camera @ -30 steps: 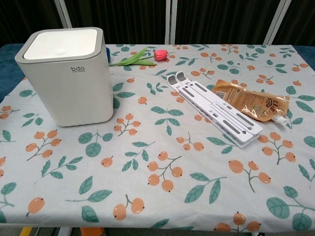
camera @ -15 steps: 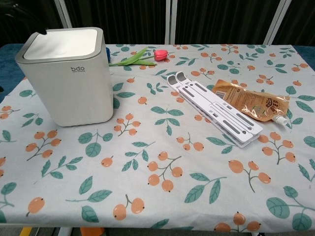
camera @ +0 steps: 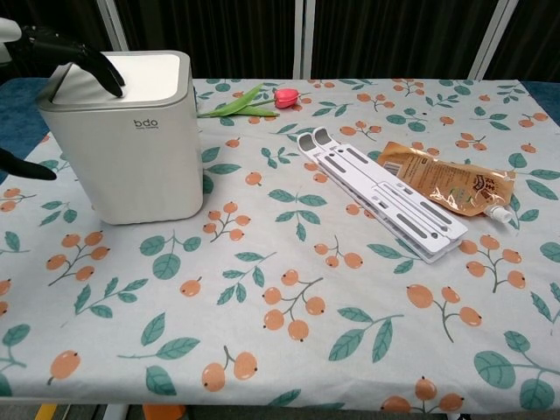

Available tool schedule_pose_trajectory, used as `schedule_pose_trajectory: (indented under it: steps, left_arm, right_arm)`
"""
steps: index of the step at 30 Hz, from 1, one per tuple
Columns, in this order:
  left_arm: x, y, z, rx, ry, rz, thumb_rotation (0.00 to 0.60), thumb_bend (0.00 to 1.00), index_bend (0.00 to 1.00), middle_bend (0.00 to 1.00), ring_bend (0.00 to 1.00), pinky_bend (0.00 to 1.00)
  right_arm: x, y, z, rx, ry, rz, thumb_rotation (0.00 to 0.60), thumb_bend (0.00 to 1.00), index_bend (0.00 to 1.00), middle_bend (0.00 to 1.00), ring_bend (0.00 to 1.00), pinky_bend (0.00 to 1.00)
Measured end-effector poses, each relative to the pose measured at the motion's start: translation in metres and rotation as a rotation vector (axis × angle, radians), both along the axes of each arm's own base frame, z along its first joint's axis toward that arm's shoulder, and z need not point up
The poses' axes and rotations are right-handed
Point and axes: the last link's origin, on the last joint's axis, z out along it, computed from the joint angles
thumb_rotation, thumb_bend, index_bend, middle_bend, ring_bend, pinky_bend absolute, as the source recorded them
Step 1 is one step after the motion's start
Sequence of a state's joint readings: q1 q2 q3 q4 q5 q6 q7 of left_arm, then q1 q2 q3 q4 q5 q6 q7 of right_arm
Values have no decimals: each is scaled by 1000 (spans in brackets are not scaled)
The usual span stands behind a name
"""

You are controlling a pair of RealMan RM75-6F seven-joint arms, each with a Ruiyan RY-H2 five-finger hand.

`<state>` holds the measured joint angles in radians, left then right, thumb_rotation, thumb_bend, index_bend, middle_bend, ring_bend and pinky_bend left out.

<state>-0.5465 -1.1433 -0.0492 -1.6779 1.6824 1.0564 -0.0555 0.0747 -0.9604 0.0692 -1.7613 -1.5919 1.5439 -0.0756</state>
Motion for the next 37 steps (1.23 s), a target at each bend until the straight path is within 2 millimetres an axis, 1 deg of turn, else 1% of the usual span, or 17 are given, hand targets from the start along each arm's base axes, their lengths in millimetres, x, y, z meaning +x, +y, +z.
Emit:
schedule_pose_trajectory:
  steps: [4, 7, 12, 15, 19, 20, 23, 25, 28, 29, 32, 37]
  left_arm:
    - [1, 1, 3, 23, -20, -8, 600, 0, 250, 280, 117, 2]
    - [4, 2, 12, 75, -64, -22, 600, 0, 239, 265, 117, 2]
    - [5, 0, 36, 198, -173, -40, 600, 0, 237, 254, 117, 2]
    - [-2, -4, 53, 270, -223, -26, 600, 0, 232, 244, 117, 2]
    - [-23, -12, 74, 360, -234, 47, 600, 0, 230, 216, 117, 2]
    - [-31, -16, 80, 386, -228, 79, 600, 0, 230, 214, 117, 2]
    - [-50, -24, 90, 442, -187, 157, 600, 0, 228, 197, 116, 2]
    - [-59, -30, 93, 472, -143, 188, 600, 0, 219, 162, 90, 2]
    - [-79, -47, 95, 515, -48, 263, 600, 0, 205, 119, 51, 0]
    - [-88, -56, 95, 527, -12, 301, 600, 0, 205, 119, 51, 0]
    - [-106, -79, 92, 548, 32, 382, 600, 0, 205, 119, 51, 0]
    - [-119, -109, 81, 569, 43, 445, 600, 0, 205, 119, 52, 0]
  right_arm:
    - [0, 1, 1, -7, -3, 1, 600, 231, 0, 15, 0, 0]
    - [-1, 2, 2, -11, -3, 1, 600, 231, 0, 15, 0, 0]
    - [-2, 3, 2, -10, -11, 4, 600, 231, 0, 15, 0, 0]
    - [-2, 3, 1, -6, -11, 6, 600, 231, 0, 15, 0, 0]
    - [-4, 4, 1, -4, -13, 5, 600, 231, 0, 15, 0, 0]
    - [-4, 4, 1, -4, -13, 3, 600, 232, 0, 15, 0, 0]
    - [-8, 6, 0, -1, -19, -6, 600, 232, 0, 15, 0, 0]
    - [-11, 7, -2, 8, -23, -15, 600, 232, 0, 12, 0, 0]
    - [-16, 9, -7, 29, -30, -28, 600, 231, 0, 0, 0, 0]
    - [-18, 10, -9, 36, -35, -32, 600, 231, 0, 0, 0, 0]
    - [-24, 15, -14, 56, -50, -43, 600, 232, 0, 0, 0, 0]
    - [-27, 19, -17, 70, -74, -39, 600, 232, 0, 0, 0, 0]
